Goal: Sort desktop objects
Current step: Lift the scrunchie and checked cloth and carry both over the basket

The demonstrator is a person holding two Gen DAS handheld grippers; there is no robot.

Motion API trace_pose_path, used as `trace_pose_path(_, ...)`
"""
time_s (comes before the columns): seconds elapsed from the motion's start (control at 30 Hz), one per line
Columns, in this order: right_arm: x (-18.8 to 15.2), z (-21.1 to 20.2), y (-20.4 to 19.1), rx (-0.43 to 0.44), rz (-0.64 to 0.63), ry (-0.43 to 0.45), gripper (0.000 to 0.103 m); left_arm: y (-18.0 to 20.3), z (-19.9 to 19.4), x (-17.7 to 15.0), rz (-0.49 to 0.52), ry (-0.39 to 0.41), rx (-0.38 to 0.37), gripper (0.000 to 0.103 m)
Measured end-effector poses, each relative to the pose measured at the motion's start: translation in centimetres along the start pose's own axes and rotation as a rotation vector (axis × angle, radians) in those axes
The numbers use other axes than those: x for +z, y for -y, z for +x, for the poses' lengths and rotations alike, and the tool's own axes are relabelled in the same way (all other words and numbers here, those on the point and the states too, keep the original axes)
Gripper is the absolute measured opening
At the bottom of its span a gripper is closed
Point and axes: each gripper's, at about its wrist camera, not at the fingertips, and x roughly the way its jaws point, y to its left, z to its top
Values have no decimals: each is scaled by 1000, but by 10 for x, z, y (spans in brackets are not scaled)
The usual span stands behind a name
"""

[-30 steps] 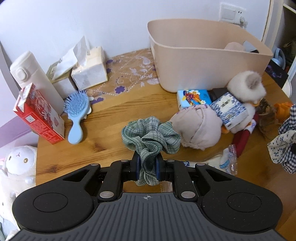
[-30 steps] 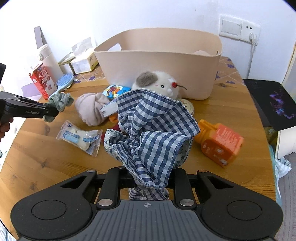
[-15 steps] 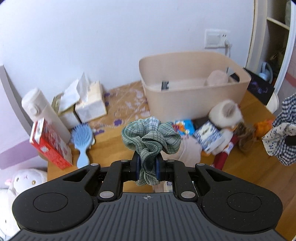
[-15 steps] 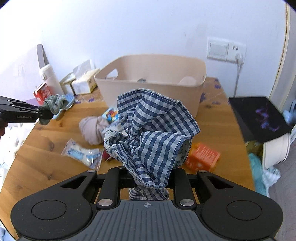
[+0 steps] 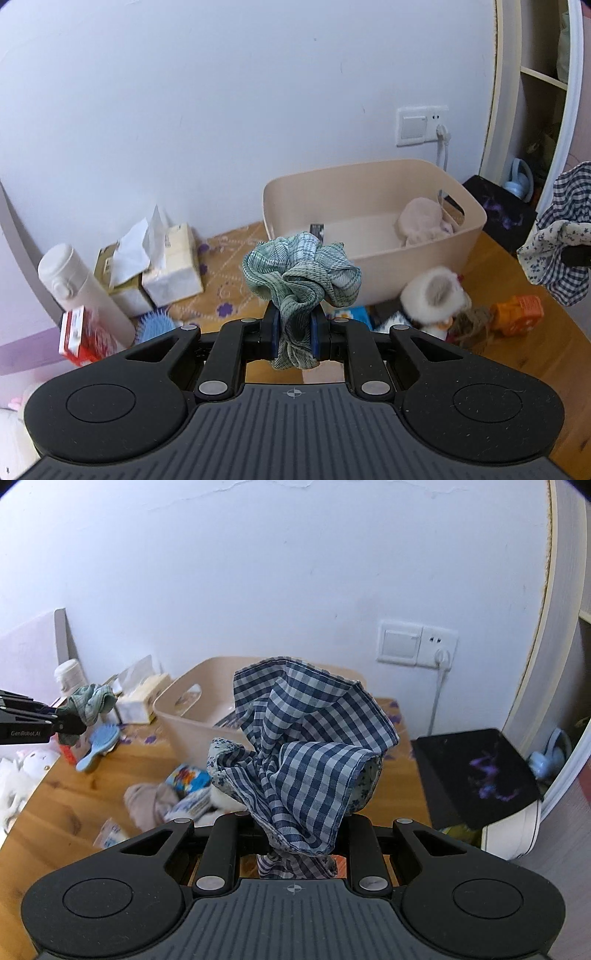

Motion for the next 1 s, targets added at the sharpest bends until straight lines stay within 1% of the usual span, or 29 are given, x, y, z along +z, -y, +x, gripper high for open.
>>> trace_pose_path(0.3, 27, 15, 16, -23, 2, 26, 19, 2, 24, 40, -12, 41, -15, 15)
trace_pose_path(0.53, 53, 36, 27, -37, -15, 42, 19, 16, 53, 66, 3, 53, -30, 15)
trace_pose_path(0.7, 72, 60, 31, -31, -38, 39, 19, 26, 82, 76, -15, 31, -29, 15)
trace_pose_path(0.87, 85, 86, 30, -8, -50, 28, 19, 32, 106, 78, -25, 0, -31, 15)
trace_pose_path(1.0, 90, 107, 29, 26, -43, 1, 19, 36, 131, 79, -40, -45, -19, 15)
